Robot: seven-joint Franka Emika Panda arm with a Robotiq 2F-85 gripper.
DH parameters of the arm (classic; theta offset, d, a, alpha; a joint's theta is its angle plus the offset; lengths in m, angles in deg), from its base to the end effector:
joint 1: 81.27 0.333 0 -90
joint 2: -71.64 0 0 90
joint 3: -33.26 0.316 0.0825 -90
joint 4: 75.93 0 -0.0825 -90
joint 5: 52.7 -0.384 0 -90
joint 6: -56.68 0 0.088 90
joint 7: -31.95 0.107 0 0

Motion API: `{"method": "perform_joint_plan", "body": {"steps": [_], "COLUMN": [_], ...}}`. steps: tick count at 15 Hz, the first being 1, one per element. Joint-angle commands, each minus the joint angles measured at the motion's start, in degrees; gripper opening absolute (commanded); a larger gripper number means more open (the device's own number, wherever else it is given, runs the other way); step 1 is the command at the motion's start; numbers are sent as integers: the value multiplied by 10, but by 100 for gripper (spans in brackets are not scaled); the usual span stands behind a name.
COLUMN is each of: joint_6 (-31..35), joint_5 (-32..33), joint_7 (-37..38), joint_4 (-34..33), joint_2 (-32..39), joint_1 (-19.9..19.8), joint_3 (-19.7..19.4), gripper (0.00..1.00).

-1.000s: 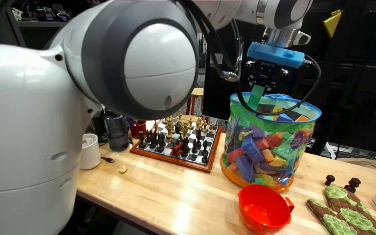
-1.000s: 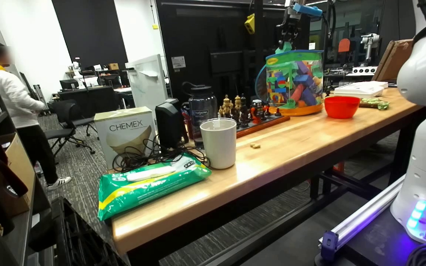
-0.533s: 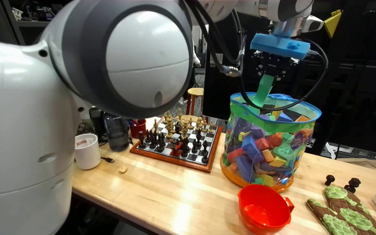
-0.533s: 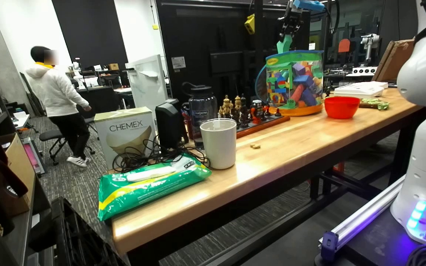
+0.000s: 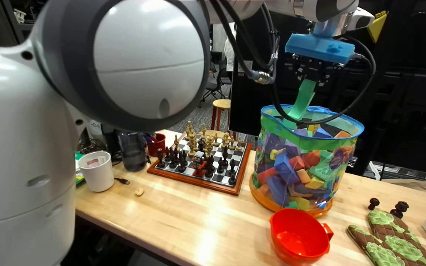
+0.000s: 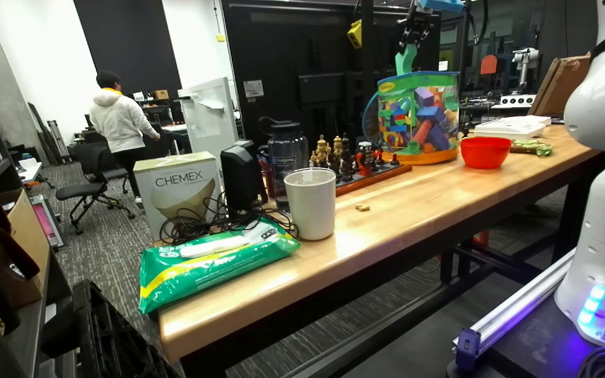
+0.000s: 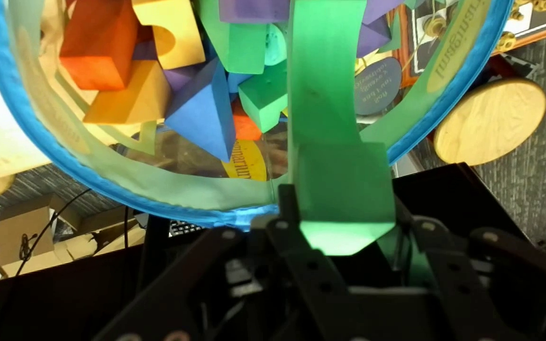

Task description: Remove the green block from the bag.

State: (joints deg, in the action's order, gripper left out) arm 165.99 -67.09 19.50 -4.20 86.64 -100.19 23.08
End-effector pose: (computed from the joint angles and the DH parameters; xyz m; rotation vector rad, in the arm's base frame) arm 0.5953 -0.2893 0.6598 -2.9775 0.4664 -0.6791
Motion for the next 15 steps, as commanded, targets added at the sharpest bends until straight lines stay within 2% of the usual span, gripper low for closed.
{"method": "perform_joint_plan", "body": {"steps": [1,9,15], "joint_6": [19,42,115], "joint_5": [-6,-6,2], "joint_7": [9,31,99], "joint_4": [38,64,100], "joint_2": [-31,-45,-64], "joint_1": [0,0,4], "joint_3": [-2,-4,-12], "gripper": [19,19,19]}}
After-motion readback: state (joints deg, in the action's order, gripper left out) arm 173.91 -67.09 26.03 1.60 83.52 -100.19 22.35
